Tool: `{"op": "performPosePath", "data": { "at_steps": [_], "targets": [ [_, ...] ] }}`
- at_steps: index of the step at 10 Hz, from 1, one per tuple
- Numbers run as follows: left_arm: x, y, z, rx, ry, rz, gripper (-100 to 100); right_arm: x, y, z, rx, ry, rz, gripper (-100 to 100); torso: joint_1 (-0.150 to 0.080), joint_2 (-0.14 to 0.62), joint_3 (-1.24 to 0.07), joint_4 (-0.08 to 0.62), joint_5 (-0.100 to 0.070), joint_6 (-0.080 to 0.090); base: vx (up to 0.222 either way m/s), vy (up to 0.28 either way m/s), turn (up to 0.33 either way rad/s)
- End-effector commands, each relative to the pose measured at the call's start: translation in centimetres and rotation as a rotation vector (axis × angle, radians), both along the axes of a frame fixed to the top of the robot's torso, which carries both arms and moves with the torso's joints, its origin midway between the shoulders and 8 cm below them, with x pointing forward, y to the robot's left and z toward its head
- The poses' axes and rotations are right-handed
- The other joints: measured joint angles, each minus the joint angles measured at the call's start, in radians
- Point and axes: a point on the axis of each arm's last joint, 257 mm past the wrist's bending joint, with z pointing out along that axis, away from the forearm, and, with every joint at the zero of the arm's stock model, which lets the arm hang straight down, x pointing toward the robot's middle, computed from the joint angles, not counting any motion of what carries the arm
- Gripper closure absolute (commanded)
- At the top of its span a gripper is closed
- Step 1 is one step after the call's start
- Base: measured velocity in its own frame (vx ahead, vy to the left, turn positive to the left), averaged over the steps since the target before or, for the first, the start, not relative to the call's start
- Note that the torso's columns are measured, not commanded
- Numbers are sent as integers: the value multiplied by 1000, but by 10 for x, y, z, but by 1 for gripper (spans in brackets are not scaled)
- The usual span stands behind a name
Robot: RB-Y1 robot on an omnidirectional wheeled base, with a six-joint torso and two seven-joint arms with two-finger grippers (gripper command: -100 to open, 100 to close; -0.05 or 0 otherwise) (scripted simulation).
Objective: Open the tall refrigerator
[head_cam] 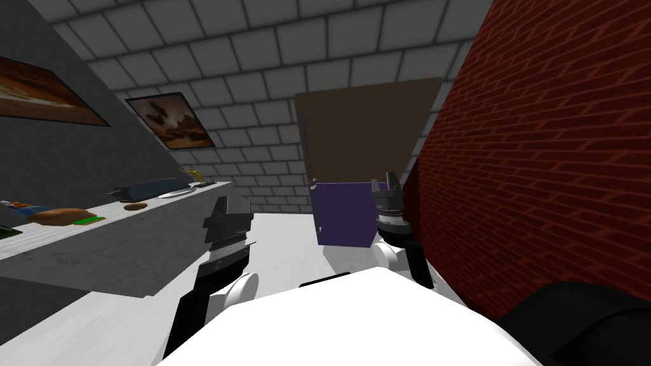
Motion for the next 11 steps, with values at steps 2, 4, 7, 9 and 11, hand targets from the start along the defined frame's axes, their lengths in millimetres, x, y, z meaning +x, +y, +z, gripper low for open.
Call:
{"op": "performPosePath", "data": {
  "at_steps": [2,4,7,9,11],
  "targets": [
    [0,0,0,0,0,0,0,0,0,0,0,0,0,0,0,148,-295,148,0,0,0,0,0],
    [0,0,0,0,0,0,0,4,4,-3,-30,14,9,-100,0,295,-590,295,0,0,6,11,-8],
    [0,0,0,0,1,0,0,17,16,-15,-122,65,24,-100,3,339,-684,340,1,0,34,67,-40],
    [0,0,0,0,1,0,0,29,24,-29,-204,114,30,-100,2,341,-685,342,0,0,68,118,-53],
    [0,0,0,0,1,0,0,43,31,-46,-298,170,27,-100,0,340,-685,342,0,0,84,125,-76]
  ]
}}
